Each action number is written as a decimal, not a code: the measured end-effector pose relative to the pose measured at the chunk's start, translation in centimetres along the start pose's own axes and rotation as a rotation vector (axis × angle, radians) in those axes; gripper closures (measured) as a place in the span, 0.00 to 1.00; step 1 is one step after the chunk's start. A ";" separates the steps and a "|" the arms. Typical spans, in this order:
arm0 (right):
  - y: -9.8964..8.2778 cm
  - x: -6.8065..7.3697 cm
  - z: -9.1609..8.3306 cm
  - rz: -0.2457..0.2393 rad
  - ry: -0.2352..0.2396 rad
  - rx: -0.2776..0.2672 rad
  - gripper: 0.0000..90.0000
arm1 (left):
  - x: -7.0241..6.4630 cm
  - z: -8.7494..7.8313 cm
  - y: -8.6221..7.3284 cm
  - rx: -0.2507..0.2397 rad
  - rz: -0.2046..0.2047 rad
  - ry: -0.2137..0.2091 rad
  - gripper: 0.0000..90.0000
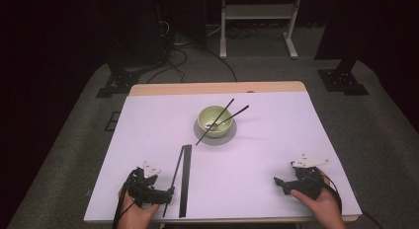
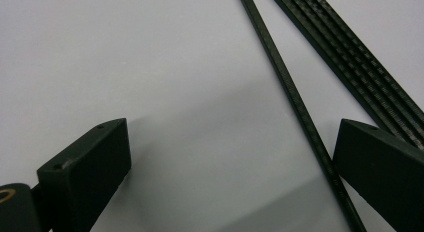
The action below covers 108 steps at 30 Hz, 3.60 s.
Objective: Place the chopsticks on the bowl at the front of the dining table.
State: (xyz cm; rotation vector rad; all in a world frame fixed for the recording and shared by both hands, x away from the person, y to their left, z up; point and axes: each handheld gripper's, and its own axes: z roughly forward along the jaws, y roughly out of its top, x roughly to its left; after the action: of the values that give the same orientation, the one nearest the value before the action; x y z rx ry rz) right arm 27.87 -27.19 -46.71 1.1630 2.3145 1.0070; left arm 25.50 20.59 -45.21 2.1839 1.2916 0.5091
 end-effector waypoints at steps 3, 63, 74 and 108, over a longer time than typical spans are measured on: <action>0.0 0.0 0.0 0.000 0.000 0.000 0.12 | 0.3 -0.1 -0.1 0.003 -0.002 0.011 0.01; 0.0 0.0 0.0 0.001 0.001 0.000 0.12 | 5.7 -0.3 -0.2 0.019 -0.063 0.090 0.01; 0.0 0.0 0.0 0.002 0.001 0.000 0.12 | 6.8 -0.2 0.0 0.018 -0.071 0.102 0.01; 0.0 0.0 0.0 0.003 0.000 0.000 0.12 | 7.0 -0.6 1.4 -0.063 -0.069 -0.002 0.15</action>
State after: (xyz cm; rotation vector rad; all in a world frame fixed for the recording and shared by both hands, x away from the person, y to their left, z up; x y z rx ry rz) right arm 27.88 -27.19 -46.72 1.1661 2.3136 1.0084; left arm 29.33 26.37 -43.55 2.0807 1.3274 0.5135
